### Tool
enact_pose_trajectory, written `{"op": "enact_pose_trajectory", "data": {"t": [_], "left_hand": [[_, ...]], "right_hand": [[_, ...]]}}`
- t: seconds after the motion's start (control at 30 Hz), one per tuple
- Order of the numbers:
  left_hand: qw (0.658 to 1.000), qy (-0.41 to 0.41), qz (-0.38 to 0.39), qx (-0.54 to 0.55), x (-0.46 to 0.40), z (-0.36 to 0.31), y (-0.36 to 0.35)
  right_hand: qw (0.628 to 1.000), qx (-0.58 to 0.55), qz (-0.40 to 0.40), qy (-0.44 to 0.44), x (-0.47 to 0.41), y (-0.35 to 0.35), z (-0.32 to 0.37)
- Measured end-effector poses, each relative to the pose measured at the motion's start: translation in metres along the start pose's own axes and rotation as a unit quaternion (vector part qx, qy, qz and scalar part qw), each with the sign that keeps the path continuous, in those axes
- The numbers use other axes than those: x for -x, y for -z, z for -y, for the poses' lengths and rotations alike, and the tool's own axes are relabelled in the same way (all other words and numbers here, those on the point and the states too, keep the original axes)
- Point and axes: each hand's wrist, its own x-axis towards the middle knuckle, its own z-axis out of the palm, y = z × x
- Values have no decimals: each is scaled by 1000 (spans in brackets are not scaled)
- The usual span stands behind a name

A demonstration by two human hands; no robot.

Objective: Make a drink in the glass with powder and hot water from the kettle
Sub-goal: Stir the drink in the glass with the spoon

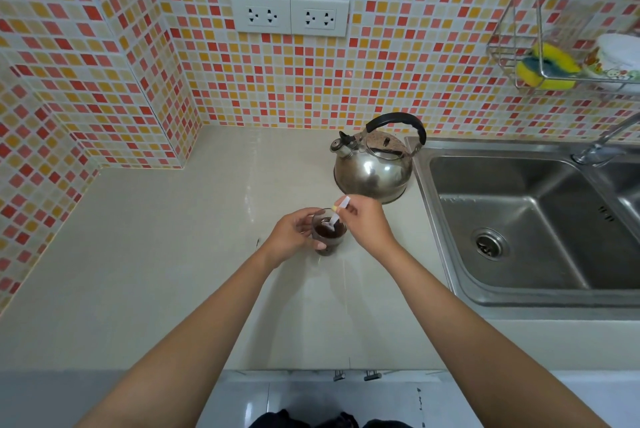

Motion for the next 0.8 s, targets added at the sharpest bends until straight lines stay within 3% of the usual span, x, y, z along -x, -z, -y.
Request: {"op": "enact_pose_trajectory", "data": {"t": [0.13, 0.27, 0.43, 0.57, 0.8], "left_hand": [[1000, -3, 0, -7, 1, 0, 0], [1000, -5, -4, -13, 2, -1, 0], [1000, -9, 0, -20, 3, -2, 0], [1000, -8, -3, -21, 3, -3, -1], [1000, -7, -1, -30, 5, -6, -2]], "right_hand": [[998, 67, 21, 6, 1, 0, -7], [998, -6, -14, -54, 6, -8, -7], [999, 37, -12, -1, 4, -7, -3], [998, 54, -4, -23, 6, -9, -5], [995, 4, -75, -67, 2, -5, -5]]}}
